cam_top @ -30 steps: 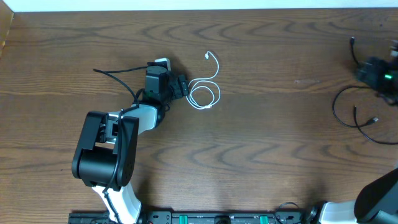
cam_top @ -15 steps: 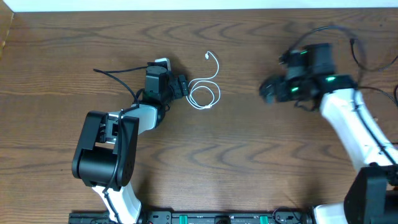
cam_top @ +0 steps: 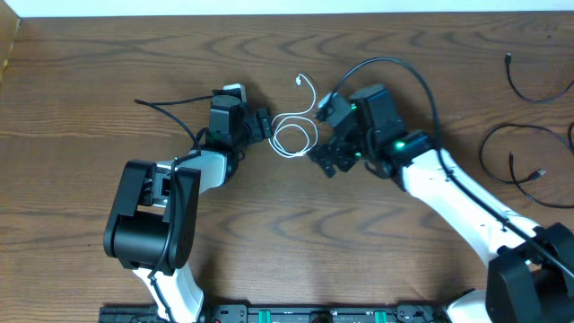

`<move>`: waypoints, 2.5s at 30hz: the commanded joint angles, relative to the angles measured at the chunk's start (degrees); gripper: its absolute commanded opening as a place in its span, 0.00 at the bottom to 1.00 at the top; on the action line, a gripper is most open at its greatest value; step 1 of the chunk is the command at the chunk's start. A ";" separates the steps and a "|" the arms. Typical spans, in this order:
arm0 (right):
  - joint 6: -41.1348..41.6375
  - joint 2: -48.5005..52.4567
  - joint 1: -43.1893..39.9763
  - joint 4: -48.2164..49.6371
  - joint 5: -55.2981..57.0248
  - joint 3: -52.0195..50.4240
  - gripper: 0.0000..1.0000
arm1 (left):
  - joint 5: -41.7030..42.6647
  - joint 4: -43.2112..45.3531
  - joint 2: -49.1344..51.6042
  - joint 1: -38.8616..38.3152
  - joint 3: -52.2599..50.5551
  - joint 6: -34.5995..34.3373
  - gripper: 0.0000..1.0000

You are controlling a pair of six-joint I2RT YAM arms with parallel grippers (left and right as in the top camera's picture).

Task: Untangle cables
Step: 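Move the right gripper left to the white cable beside the left gripper, then grasp the white cable with the right gripper and pull it rightward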

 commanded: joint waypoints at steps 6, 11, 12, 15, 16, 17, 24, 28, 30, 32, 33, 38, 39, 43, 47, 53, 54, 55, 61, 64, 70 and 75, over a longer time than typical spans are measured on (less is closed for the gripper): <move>-4.44 8.74 5.62 4.66 0.46 -0.39 0.95 | 0.92 -1.07 0.22 0.20 -0.13 0.09 0.89; -5.42 13.66 6.84 11.52 0.39 -0.39 0.93 | 0.92 -1.05 0.22 0.20 -0.13 0.09 0.90; -5.44 14.08 7.02 12.09 0.15 -0.39 0.93 | 0.92 -1.05 0.22 0.17 -0.13 0.09 0.89; -6.62 15.08 7.76 12.81 -0.81 -0.39 0.93 | 0.92 -1.05 0.22 0.20 -0.13 0.09 0.89; -7.13 15.30 8.00 12.79 -0.83 -0.39 0.93 | 0.92 -1.05 0.22 0.20 -0.13 0.09 0.89; -7.28 15.69 8.37 12.90 -0.85 -0.39 0.93 | 0.92 -1.05 0.22 0.20 -0.13 0.09 0.90; -9.70 18.12 10.45 14.64 -0.59 -0.39 0.89 | 0.92 -1.05 0.22 0.17 -0.13 0.09 0.89; -9.62 18.99 10.49 16.06 0.55 -0.39 0.85 | 0.90 -1.05 0.22 0.20 -0.13 0.09 0.89; -9.33 18.97 10.38 16.52 1.18 -0.39 0.86 | 0.92 -1.07 0.22 0.20 -0.13 0.09 0.89; -9.35 18.97 10.38 16.72 1.40 -0.39 0.86 | 0.92 -1.05 0.22 0.17 -0.13 0.09 0.89; -9.51 18.99 10.38 16.72 1.57 -0.39 0.87 | 0.90 -1.05 0.22 0.20 -0.13 0.09 0.89; -10.14 18.99 10.21 17.05 2.45 -0.39 0.87 | 0.92 -1.05 0.22 0.20 -0.13 0.09 0.89; -10.14 19.02 10.05 17.18 2.62 -0.39 0.87 | 0.92 -1.07 0.22 0.20 -0.13 0.09 0.89; -10.12 19.02 9.33 17.90 2.62 -0.39 0.88 | 0.92 -1.07 0.22 0.20 -0.13 0.09 0.90; -8.35 19.02 8.31 18.95 2.60 -0.39 0.88 | 0.92 -1.05 0.22 0.20 -0.13 0.07 0.90; -8.35 20.26 7.48 19.08 2.34 -0.39 0.90 | 0.92 -1.05 0.22 0.17 -0.13 0.09 0.89; -8.35 20.74 7.48 19.10 1.99 -0.39 0.90 | 0.92 -1.05 0.22 0.20 -0.13 0.09 0.90; -8.35 20.94 7.48 19.10 1.55 -0.39 0.90 | 0.92 -1.05 0.22 0.17 -0.13 0.07 0.89; -7.89 21.88 7.63 20.00 0.85 -0.39 0.88 | 0.92 -1.07 0.22 0.20 -0.13 0.09 0.90; -7.91 21.88 7.56 20.41 0.87 -0.39 0.88 | 0.92 -1.05 0.22 0.20 -0.13 0.09 0.89; -7.89 22.77 7.45 20.39 0.85 -0.39 0.87 | 0.92 -1.05 0.22 0.20 -0.13 0.09 0.89; -5.22 22.91 7.50 19.56 0.87 -0.39 0.79 | 0.92 -1.05 0.22 0.20 -0.13 0.09 0.89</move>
